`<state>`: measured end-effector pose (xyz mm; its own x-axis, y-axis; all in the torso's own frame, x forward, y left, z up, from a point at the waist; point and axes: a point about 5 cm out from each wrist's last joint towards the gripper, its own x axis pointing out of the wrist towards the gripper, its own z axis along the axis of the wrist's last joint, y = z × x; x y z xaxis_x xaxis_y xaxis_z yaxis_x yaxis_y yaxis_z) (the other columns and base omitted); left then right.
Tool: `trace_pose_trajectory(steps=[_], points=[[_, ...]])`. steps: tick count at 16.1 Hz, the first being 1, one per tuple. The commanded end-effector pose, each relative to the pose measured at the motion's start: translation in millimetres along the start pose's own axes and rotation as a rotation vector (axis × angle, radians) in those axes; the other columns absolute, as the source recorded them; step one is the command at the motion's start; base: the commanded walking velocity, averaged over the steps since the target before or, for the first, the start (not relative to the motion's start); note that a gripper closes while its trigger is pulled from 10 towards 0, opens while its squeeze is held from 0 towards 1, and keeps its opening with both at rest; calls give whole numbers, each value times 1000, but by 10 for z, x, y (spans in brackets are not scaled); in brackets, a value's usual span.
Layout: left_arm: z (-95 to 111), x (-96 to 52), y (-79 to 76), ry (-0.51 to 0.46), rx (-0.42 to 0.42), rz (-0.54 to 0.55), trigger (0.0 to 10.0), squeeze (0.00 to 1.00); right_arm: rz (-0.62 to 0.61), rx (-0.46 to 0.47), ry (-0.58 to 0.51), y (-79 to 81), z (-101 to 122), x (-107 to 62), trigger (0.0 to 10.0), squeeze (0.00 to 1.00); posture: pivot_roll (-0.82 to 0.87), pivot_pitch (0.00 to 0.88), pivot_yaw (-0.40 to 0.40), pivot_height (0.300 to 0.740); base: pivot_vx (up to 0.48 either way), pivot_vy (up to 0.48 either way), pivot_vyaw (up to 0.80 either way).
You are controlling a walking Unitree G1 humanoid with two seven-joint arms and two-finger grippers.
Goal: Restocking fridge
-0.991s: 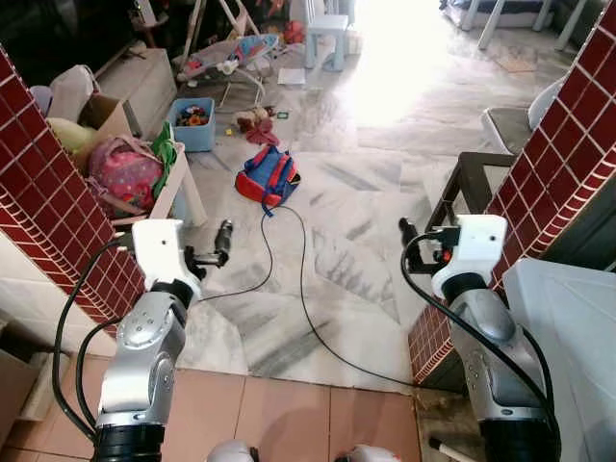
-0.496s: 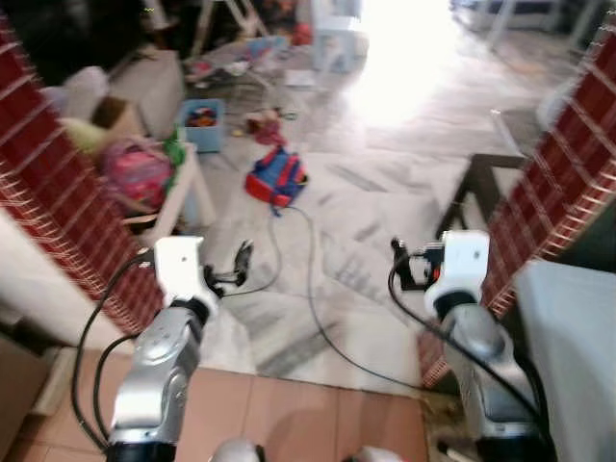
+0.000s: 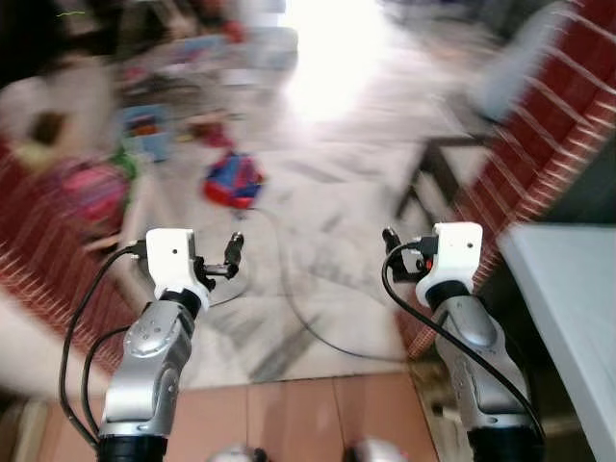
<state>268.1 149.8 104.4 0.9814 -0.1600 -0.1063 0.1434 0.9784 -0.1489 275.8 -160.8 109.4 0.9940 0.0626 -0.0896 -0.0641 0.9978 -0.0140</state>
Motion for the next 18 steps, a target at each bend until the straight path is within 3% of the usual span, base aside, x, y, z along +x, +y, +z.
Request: trace_pose_trajectory(steps=[1, 5, 18], points=[[53, 11, -21, -38, 24, -3, 10000, 0, 0, 1, -10, 3, 44, 30, 10000, 0, -23, 0, 26, 740, 0, 0, -800], [50, 19, -1, -27, 33, -7, 10000, 0, -17, -7, -8, -34, 35, 31, 10000, 0, -28, 0, 32, 740, 0, 0, -800], [33, 18, 0, -21, 57, -5, 10000, 0, -34, -16, 6, 8, 12, 38, 10000, 0, -26, 0, 40, 740, 0, 0, 0]])
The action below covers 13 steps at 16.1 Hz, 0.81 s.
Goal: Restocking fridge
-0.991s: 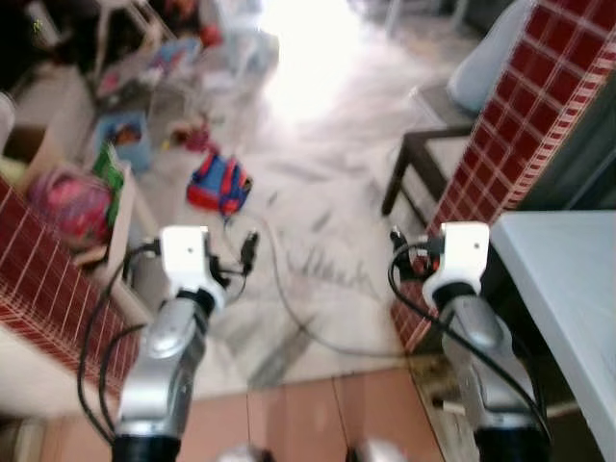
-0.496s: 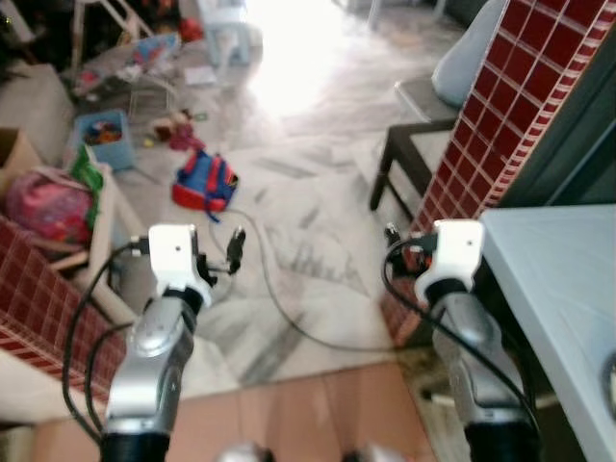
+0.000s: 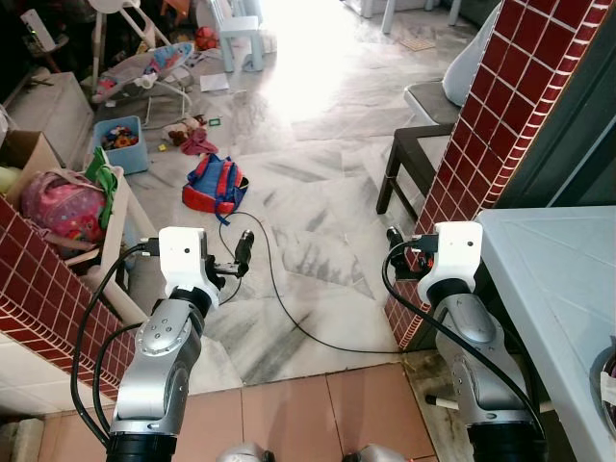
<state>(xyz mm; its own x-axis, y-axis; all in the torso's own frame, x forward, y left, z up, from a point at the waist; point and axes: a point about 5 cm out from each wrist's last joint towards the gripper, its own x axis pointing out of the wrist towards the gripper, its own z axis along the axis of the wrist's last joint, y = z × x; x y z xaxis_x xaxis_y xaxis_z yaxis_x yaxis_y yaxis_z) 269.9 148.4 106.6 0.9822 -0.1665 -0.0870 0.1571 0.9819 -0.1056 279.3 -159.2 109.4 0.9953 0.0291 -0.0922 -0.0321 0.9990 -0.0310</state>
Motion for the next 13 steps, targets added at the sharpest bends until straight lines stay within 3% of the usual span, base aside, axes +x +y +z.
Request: trace_pose_trajectory(steps=[1, 13], points=[[10, 1, 15, -2, 13, 4, 10000, 0, -1, -2, 3, -5, 9, 2, 10000, 0, -26, 0, 40, 740, 0, 0, 0], [10, 1, 15, -2, 13, 4, 10000, 0, -1, -2, 3, -5, 9, 2, 10000, 0, -26, 0, 40, 740, 0, 0, 0]])
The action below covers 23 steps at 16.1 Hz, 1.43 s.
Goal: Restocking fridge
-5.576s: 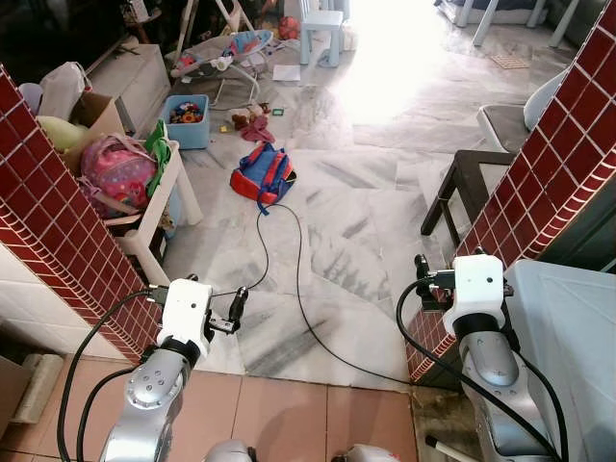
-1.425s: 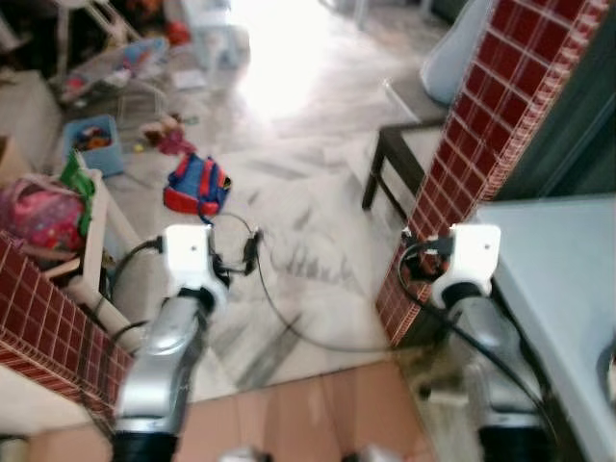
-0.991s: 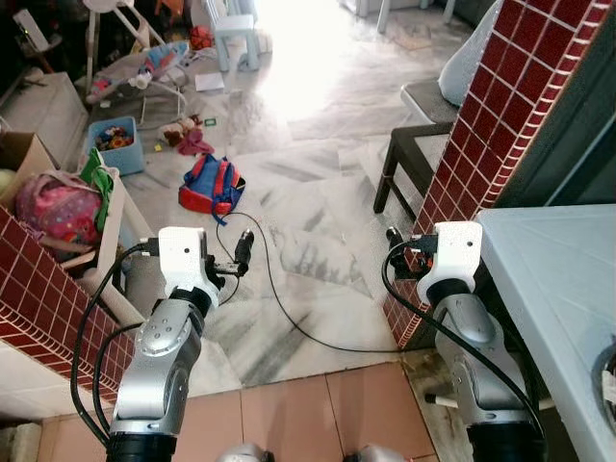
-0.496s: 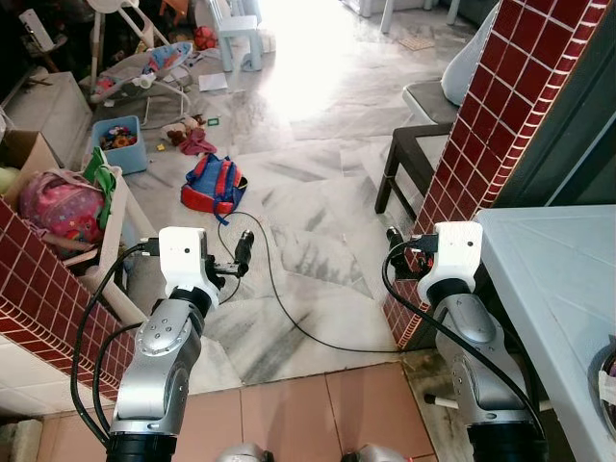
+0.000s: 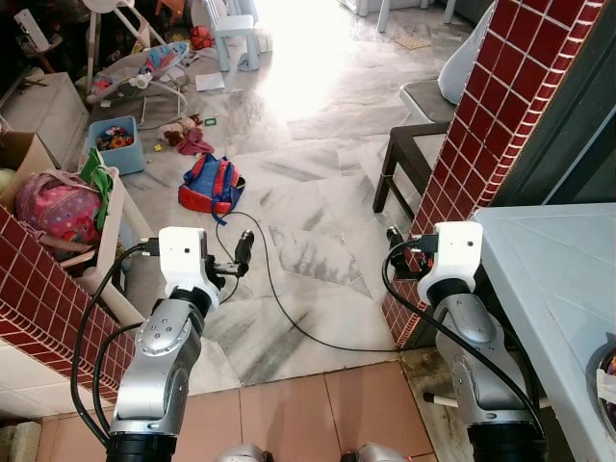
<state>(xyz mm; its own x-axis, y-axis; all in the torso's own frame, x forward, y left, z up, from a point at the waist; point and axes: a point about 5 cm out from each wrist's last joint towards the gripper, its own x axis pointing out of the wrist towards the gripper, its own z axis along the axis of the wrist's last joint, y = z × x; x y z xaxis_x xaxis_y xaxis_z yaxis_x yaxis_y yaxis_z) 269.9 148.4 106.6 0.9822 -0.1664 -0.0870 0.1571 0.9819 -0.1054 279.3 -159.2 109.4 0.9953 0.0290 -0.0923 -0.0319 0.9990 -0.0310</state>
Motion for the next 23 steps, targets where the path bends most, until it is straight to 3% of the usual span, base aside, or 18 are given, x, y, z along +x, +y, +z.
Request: trace_pose_trajectory(steps=[1, 12, 13, 15, 23], points=[[10, 1, 15, -2, 13, 4, 10000, 0, 0, -2, 3, -5, 9, 2, 10000, 0, -26, 0, 40, 740, 0, 0, 0], [10, 1, 15, -2, 13, 4, 10000, 0, 0, -2, 3, -5, 9, 2, 10000, 0, -26, 0, 40, 740, 0, 0, 0], [-29, -24, 20, 13, 66, 54, 10000, 0, -14, 17, 12, -30, -16, 0, 10000, 0, -20, 0, 25, 740, 0, 0, 0], [-43, -33, 19, 19, 79, 67, 10000, 0, -16, 16, 4, -57, -9, -8, 10000, 0, -21, 0, 28, 740, 0, 0, 0], [-38, -23, -11, 20, 73, 46, 10000, 0, -30, 25, 27, -97, -42, 20, 10000, 0, -18, 0, 27, 740, 0, 0, -753]])
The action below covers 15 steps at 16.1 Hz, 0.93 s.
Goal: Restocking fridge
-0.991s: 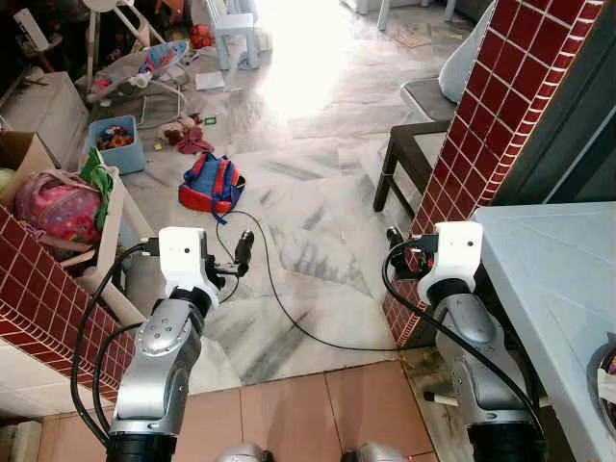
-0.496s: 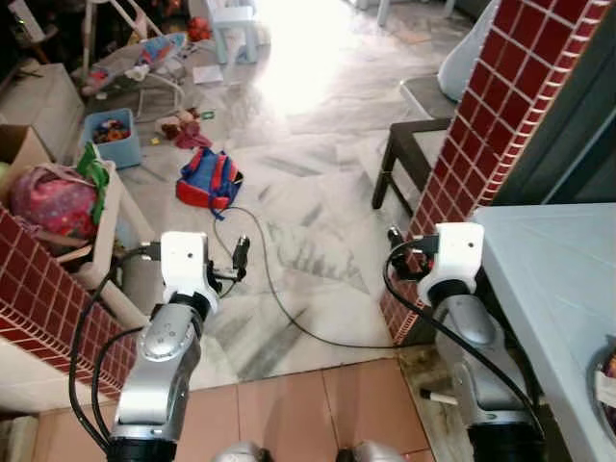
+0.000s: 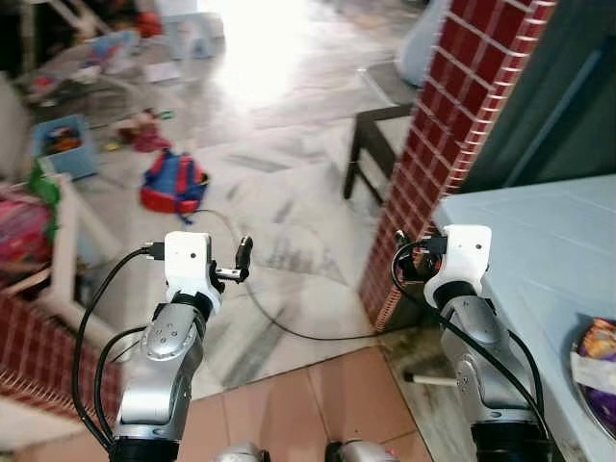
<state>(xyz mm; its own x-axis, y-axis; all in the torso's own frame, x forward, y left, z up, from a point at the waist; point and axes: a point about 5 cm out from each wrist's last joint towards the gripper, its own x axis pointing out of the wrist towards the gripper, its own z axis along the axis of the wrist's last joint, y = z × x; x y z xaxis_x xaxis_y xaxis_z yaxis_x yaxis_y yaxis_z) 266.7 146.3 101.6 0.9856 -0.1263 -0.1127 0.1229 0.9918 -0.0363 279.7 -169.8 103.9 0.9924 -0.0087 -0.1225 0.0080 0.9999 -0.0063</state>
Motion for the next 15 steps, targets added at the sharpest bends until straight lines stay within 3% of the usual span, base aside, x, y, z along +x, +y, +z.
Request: trace_pose_trajectory(steps=[1, 15], points=[[14, -1, 8, -2, 7, 4, 10000, 0, 8, -4, -4, 8, 15, 12, 10000, 0, -18, 0, 26, 740, 0, 0, -756], [12, 3, -9, 2, 2, 8, 10000, 0, 15, -21, -26, 14, 39, 0, 10000, 0, -23, 0, 21, 740, -344, 0, -688]])
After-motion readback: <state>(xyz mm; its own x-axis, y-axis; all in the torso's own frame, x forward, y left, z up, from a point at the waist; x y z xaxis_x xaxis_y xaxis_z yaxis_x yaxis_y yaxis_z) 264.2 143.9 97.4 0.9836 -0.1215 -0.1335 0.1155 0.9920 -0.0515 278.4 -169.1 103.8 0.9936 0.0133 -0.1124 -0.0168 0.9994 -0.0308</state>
